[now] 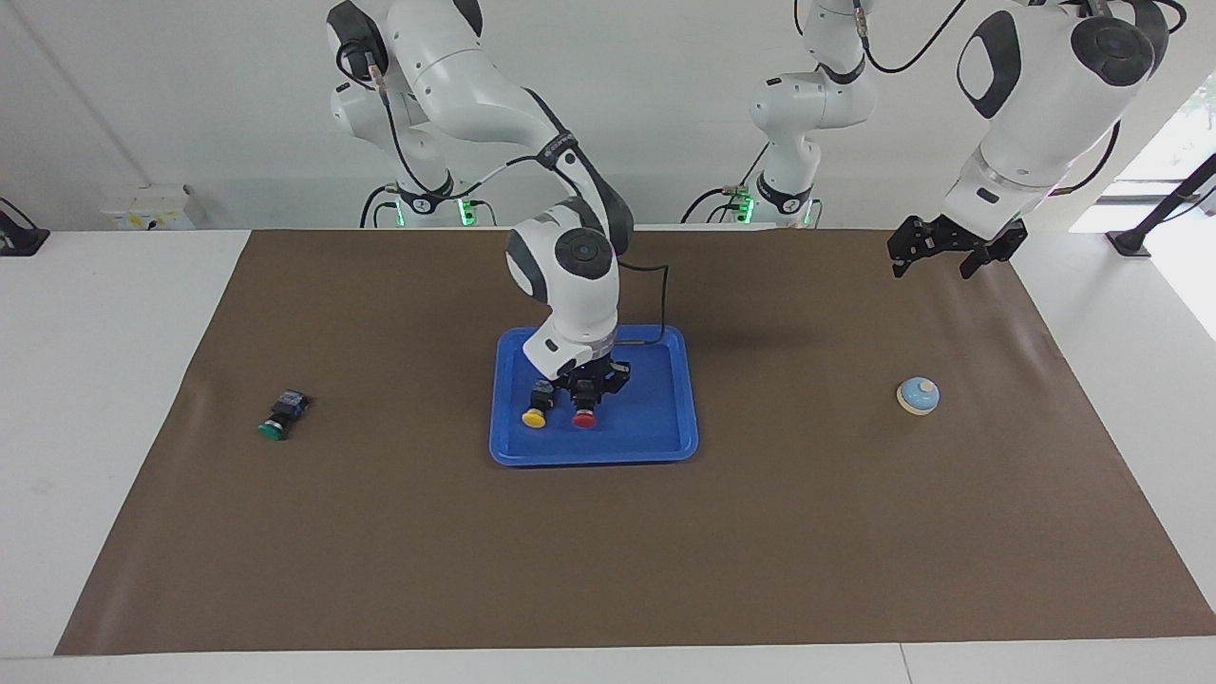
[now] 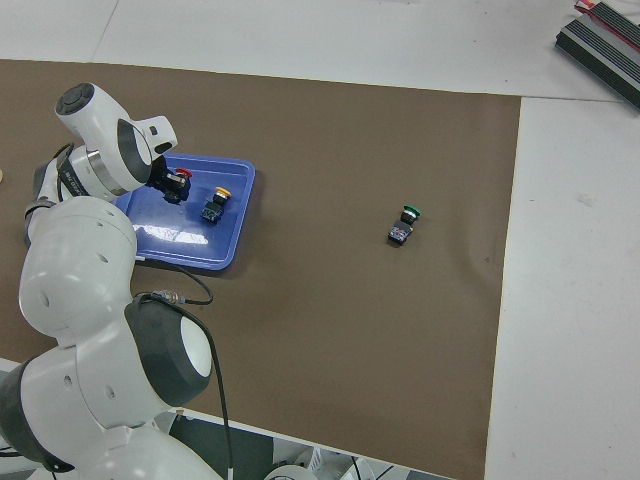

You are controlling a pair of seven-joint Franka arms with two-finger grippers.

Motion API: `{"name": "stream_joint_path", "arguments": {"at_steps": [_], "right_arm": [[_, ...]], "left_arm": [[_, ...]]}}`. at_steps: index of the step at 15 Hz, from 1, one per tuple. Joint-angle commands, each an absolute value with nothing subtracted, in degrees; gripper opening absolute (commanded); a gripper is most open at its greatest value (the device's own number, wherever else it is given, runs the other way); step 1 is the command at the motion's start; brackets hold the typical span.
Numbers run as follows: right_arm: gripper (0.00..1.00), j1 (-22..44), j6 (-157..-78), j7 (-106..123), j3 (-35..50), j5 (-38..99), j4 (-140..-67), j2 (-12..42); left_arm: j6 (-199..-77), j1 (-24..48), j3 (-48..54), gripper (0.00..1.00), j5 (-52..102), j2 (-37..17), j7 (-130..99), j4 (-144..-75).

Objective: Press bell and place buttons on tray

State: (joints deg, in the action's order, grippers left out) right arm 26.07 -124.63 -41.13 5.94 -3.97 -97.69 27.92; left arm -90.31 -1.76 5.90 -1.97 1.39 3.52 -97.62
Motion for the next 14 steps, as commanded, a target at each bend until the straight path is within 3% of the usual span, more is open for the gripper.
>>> {"name": "stream_joint_path", "arguments": {"at_steps": [1, 2, 3, 8, 14], "right_arm": [[0.0, 25.8, -125.6, -45.3, 6.2, -5.0, -100.5, 25.7], [0.78, 25.8, -125.1, -46.4, 6.2, -5.0, -100.5, 25.6], [1.0, 25.8, -124.5, -46.8, 6.2, -5.0, -100.3, 25.6], [1.0, 23.1, -118.3, -46.7, 5.7, -4.9, -98.4, 22.1], [1.0, 7.9, -112.5, -24.0, 5.7, -5.4, -98.5, 15.0]], "left_arm": [[-89.6, -1.3, 5.4, 1.0, -2.0, 1.8, 3.0, -97.6], [-89.6, -1.3, 5.4, 1.0, -2.0, 1.8, 3.0, -97.6], [-89.6, -1.3, 5.4, 1.0, -2.0, 1.8, 3.0, -97.6], [-89.6, -1.2, 5.4, 1.0, -2.0, 1.8, 3.0, -97.6], [-89.6, -1.3, 5.4, 1.0, -2.0, 1.8, 3.0, -97.6]]}}
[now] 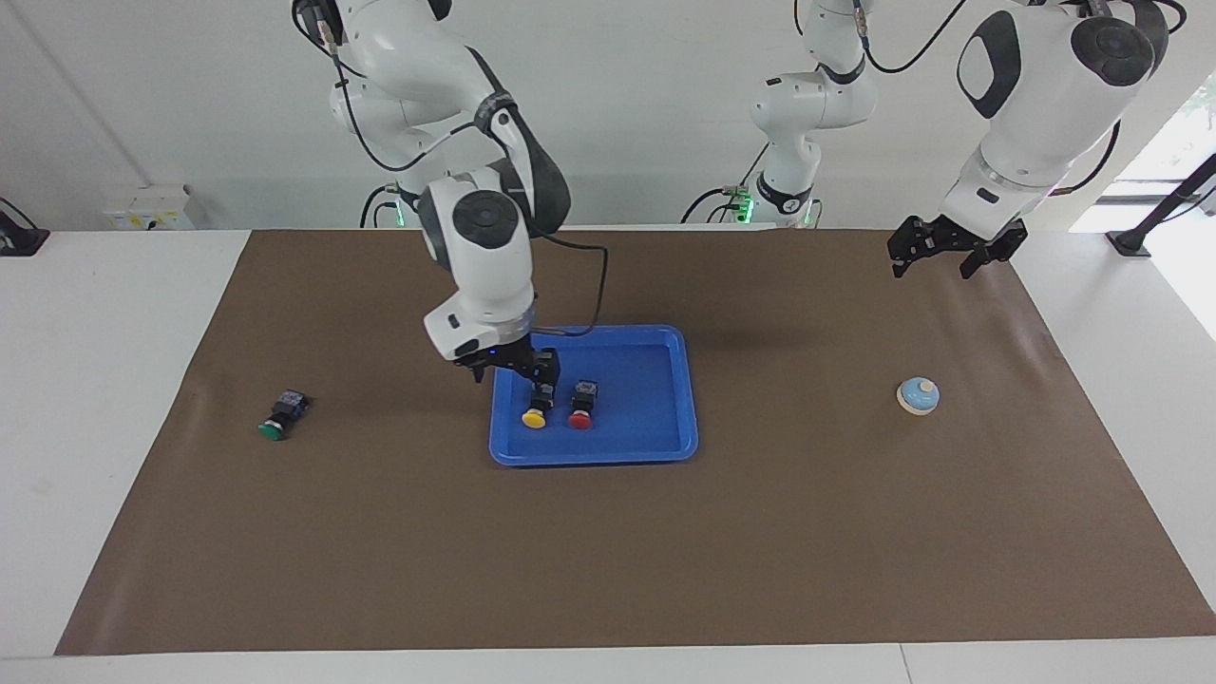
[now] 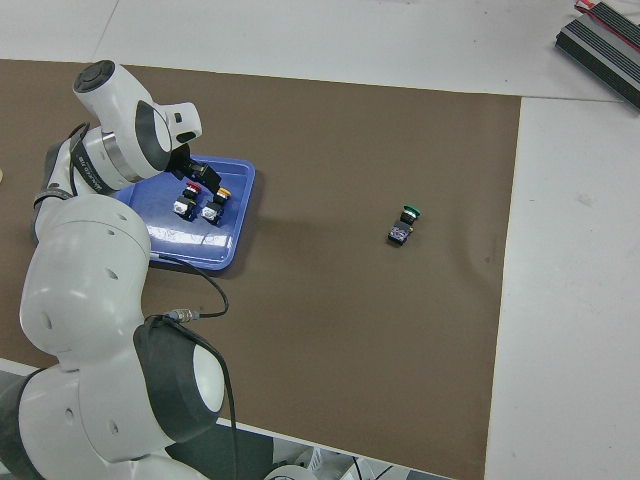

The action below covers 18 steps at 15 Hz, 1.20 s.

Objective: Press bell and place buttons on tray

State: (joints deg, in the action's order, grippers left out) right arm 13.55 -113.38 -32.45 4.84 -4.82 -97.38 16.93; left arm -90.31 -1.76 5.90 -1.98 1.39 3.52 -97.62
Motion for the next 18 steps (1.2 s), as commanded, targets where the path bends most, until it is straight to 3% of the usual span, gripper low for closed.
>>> {"name": "stream_joint_path", "arguments": {"at_steps": [1, 6, 10, 13, 18], "right_arm": [[1.0, 4.7, -112.1, -18.7, 5.7, -5.4, -98.5, 14.7], [1.0, -8.4, -113.6, -4.2, 5.7, -5.4, -101.6, 13.7], [1.0, -15.6, -129.6, 2.3, 5.8, -5.3, -115.2, 10.1], [1.0, -17.3, -141.6, 2.5, 5.8, -5.3, -124.5, 8.4], [1.0, -20.5, -146.5, 4.8, 5.8, -5.3, -126.3, 10.9]], "left_arm": [[-89.6, -1.3, 5.4, 1.0, -2.0, 1.8, 3.0, -97.6], [-89.6, -1.3, 5.4, 1.0, -2.0, 1.8, 3.0, -97.6], [-89.6, -1.3, 5.4, 1.0, -2.0, 1.8, 3.0, -97.6], [-89.6, -1.3, 5.4, 1.0, -2.0, 1.8, 3.0, -97.6], [-89.6, -1.3, 5.4, 1.0, -2.0, 1.8, 3.0, -97.6]]}}
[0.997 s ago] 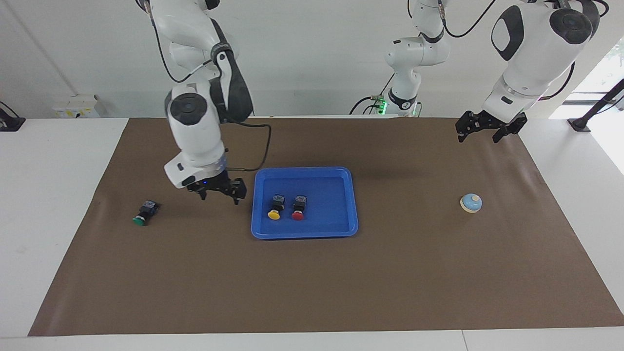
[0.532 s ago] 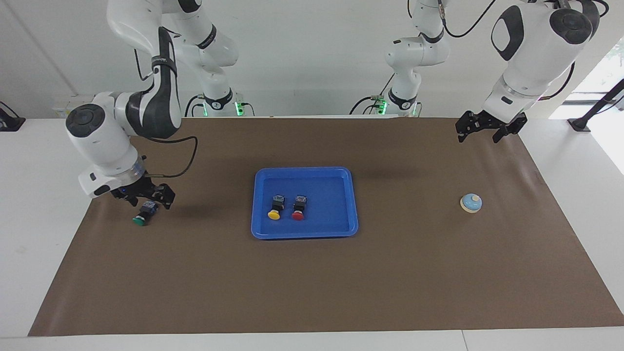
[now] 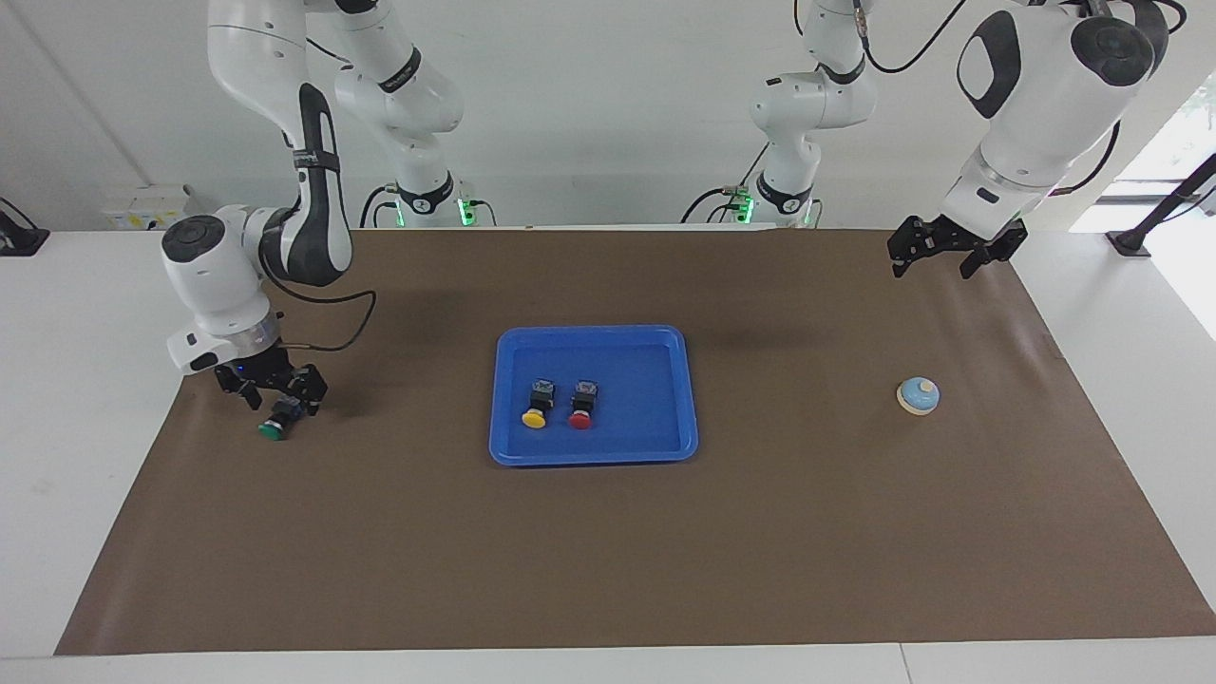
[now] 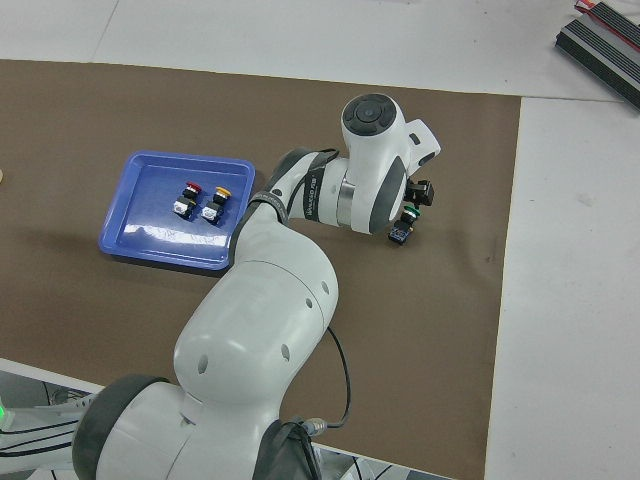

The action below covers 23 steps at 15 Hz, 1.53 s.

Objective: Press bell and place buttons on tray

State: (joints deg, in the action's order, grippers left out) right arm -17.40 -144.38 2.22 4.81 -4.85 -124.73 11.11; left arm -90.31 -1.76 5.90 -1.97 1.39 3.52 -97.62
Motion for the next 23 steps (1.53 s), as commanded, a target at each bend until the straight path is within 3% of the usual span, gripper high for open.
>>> {"name": "stream_joint_path", "arguments": {"at_steps": [1, 6, 8, 9, 10, 11, 12, 17, 23], "right_arm": [[1.0, -21.0, -148.3, 5.8, 5.8, -5.3, -126.4, 11.9], [0.99, -21.4, -149.1, 5.9, 6.0, -4.2, -126.4, 13.5], [0.87, -21.4, -149.1, 5.6, 6.0, -4.1, -126.4, 13.6], [0.73, -21.4, -149.1, 5.6, 6.0, -3.8, -126.4, 13.7], [0.46, -21.4, -149.0, 5.6, 6.1, -3.6, -126.4, 13.7], [0.11, -21.4, -148.8, 5.6, 6.1, -3.6, -126.4, 13.7], [0.0, -21.3, -148.8, 5.6, 6.1, -3.5, -126.5, 13.7], [0.0, -19.6, -147.5, 5.3, 7.0, -3.1, -125.0, 13.4], [0.0, -2.9, -127.7, -15.0, 7.0, -3.9, -110.5, 13.9]], "left_arm": [[-89.6, -1.3, 5.4, 1.0, -2.0, 1.8, 3.0, -97.6], [-89.6, -1.3, 5.4, 1.0, -2.0, 1.8, 3.0, -97.6], [-89.6, -1.3, 5.4, 1.0, -2.0, 1.8, 3.0, -97.6], [-89.6, -1.3, 5.4, 1.0, -2.0, 1.8, 3.0, -97.6], [-89.6, -1.3, 5.4, 1.0, -2.0, 1.8, 3.0, -97.6], [-89.6, -1.3, 5.4, 1.0, -2.0, 1.8, 3.0, -97.6], [-89.6, -1.3, 5.4, 1.0, -2.0, 1.8, 3.0, -97.6], [-89.6, -1.3, 5.4, 1.0, -2.0, 1.8, 3.0, -97.6], [-89.6, -1.3, 5.4, 1.0, -2.0, 1.8, 3.0, -97.6]]}}
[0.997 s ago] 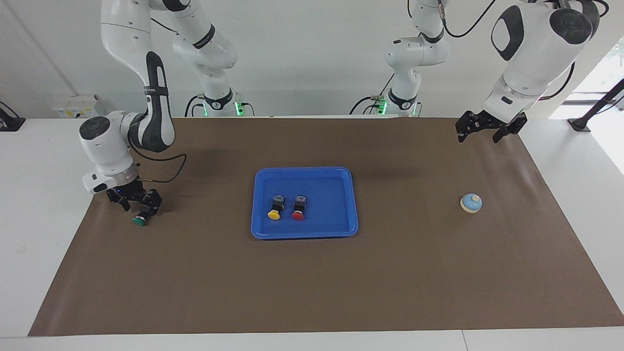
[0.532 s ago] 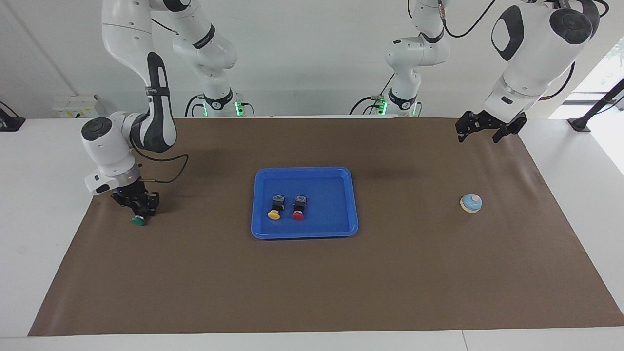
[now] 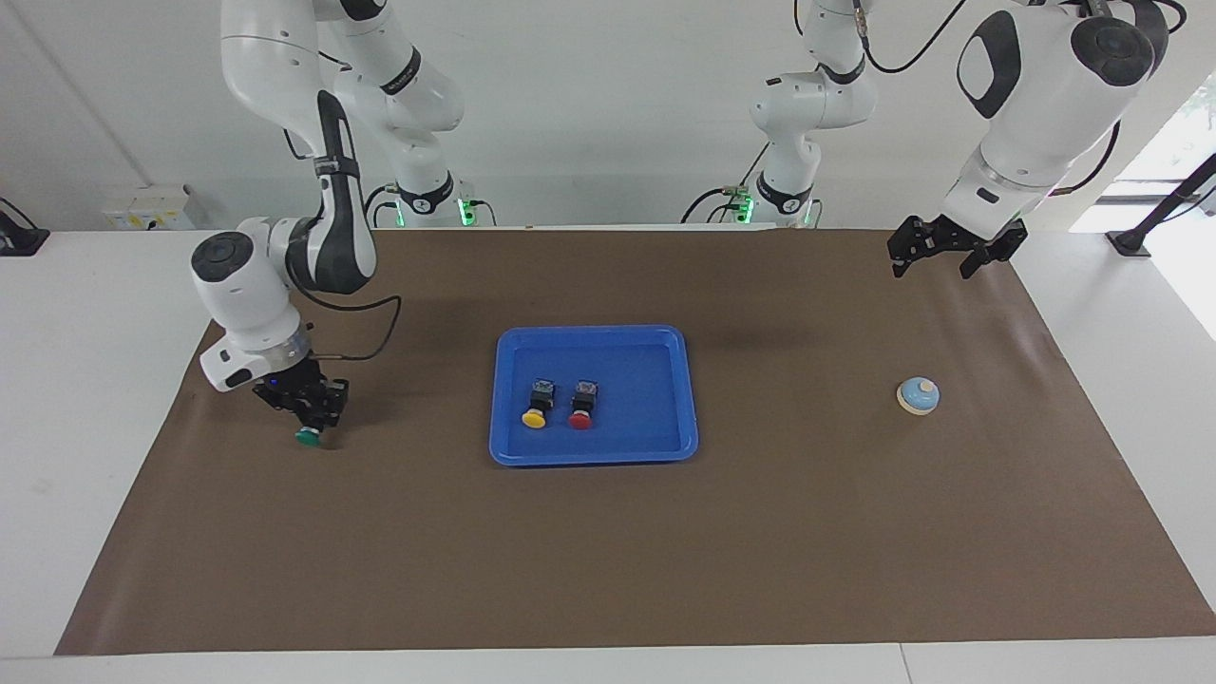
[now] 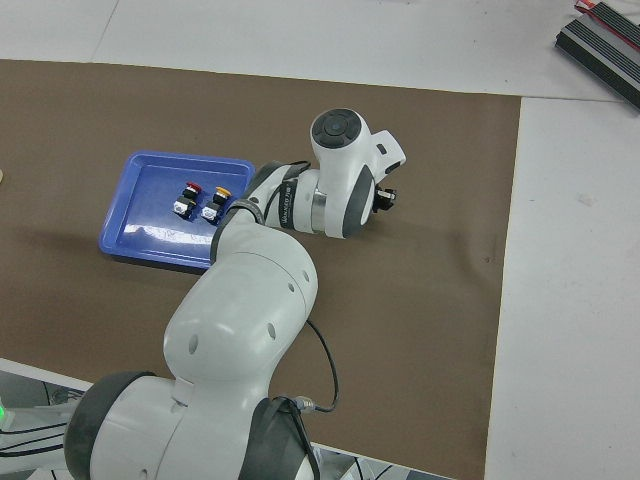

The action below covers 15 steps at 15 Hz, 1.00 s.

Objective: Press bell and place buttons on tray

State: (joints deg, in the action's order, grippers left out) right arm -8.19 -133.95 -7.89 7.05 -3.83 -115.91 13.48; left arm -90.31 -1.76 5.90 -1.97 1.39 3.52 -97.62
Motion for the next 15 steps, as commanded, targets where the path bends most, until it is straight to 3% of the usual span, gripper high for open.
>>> {"name": "stream_joint_path", "arguments": {"at_steps": [1, 7, 12, 15], "right_arm": [[0.0, 0.3, -124.3, -19.0, 6.9, -4.1, -107.6, 14.6], [0.0, 18.7, -112.0, -41.4, 6.9, -6.2, -93.7, 20.5], [0.0, 29.6, -112.1, -56.6, 6.7, -8.9, -86.5, 29.2], [0.0, 31.7, -116.1, -59.4, 6.7, -9.8, -87.2, 30.6]], "left_arm": [[-89.6, -1.3, 5.4, 1.0, -2.0, 1.8, 3.0, -97.6], [-89.6, -1.3, 5.4, 1.0, -2.0, 1.8, 3.0, -97.6], [-89.6, -1.3, 5.4, 1.0, -2.0, 1.8, 3.0, -97.6], [-89.6, -1.3, 5.4, 1.0, -2.0, 1.8, 3.0, -97.6]]}}
